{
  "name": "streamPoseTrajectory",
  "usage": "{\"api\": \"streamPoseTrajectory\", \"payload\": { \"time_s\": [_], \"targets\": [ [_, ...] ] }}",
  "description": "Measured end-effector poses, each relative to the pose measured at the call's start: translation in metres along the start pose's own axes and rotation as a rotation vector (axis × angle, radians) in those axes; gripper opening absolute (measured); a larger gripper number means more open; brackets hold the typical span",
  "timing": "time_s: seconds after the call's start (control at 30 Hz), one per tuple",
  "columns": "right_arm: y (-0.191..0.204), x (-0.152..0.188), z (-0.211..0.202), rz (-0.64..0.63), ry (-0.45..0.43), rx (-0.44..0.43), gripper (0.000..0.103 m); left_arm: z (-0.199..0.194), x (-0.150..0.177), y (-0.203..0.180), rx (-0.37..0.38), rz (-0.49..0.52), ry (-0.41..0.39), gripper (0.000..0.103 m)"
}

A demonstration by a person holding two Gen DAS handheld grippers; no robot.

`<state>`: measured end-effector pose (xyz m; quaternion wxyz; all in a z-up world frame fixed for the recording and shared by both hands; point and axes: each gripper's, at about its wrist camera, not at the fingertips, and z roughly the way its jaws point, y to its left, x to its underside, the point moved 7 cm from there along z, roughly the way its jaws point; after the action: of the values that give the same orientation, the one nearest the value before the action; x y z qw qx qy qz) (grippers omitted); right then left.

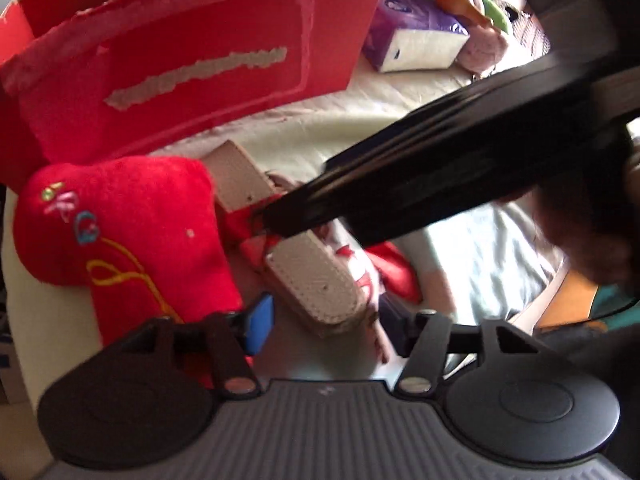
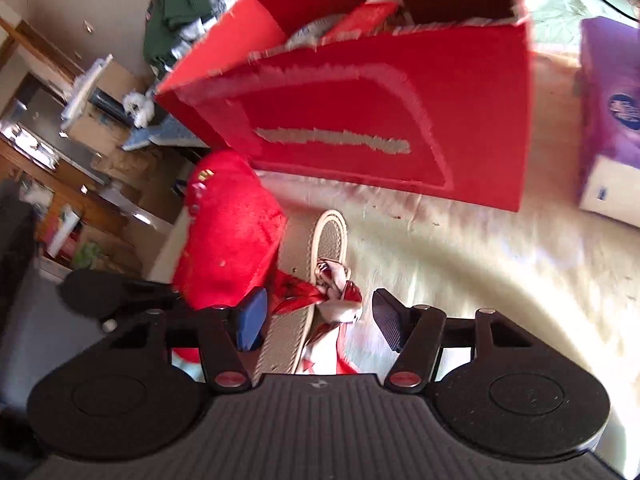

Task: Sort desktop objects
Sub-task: 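Grasp the beige strap with red ribbon using the right gripper, then lift the beige strap with the right gripper and carry it over the red box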

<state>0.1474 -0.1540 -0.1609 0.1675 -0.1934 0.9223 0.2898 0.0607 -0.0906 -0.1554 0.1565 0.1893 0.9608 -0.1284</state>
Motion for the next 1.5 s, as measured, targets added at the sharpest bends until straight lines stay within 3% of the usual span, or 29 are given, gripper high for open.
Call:
{"api": "streamPoseTrajectory", "payload": {
  "time_s": [0.17,0.23,0.4,0.5,0.73,0.93,1.17,1.23,1.37,1.5],
  "targets": [
    [0.006,-0.001,0.015,-0.017,0.004,0.007,0.062,0.012,-0.006,-0.005,-0.076,0.005,-0.012,0.07],
    [0.01,0.0,0.016,-0.056,0.004,0.037,0.055,0.012,-0.005,-0.006,-0.1,0.009,-0.012,0.066],
    [0.007,0.001,0.009,-0.052,0.007,0.05,0.048,0.005,-0.005,-0.014,-0.078,0.032,-0.026,0.064],
    [-0.004,0.005,-0.003,-0.016,-0.006,0.044,0.04,0.002,-0.009,-0.022,-0.099,0.079,-0.046,0.075],
    [-0.027,0.017,-0.006,0.16,-0.01,-0.018,0.043,0.019,-0.015,-0.017,-0.103,0.08,-0.019,0.079],
    [-0.025,0.019,-0.014,0.137,-0.028,0.006,0.05,0.018,-0.011,-0.015,-0.118,0.091,-0.042,0.078],
    [-0.023,0.02,-0.007,0.134,-0.007,0.007,0.05,0.014,-0.004,-0.011,-0.131,0.107,-0.074,0.073],
    [-0.022,0.02,-0.008,0.12,-0.005,0.017,0.049,0.013,-0.001,-0.011,-0.124,0.109,-0.086,0.074],
    [-0.019,0.021,-0.008,0.104,-0.01,0.025,0.049,0.018,0.007,-0.017,-0.118,0.148,-0.1,0.102],
    [-0.018,0.022,-0.008,0.091,-0.013,0.033,0.049,0.018,0.013,-0.018,-0.117,0.17,-0.121,0.102]
  ]
}}
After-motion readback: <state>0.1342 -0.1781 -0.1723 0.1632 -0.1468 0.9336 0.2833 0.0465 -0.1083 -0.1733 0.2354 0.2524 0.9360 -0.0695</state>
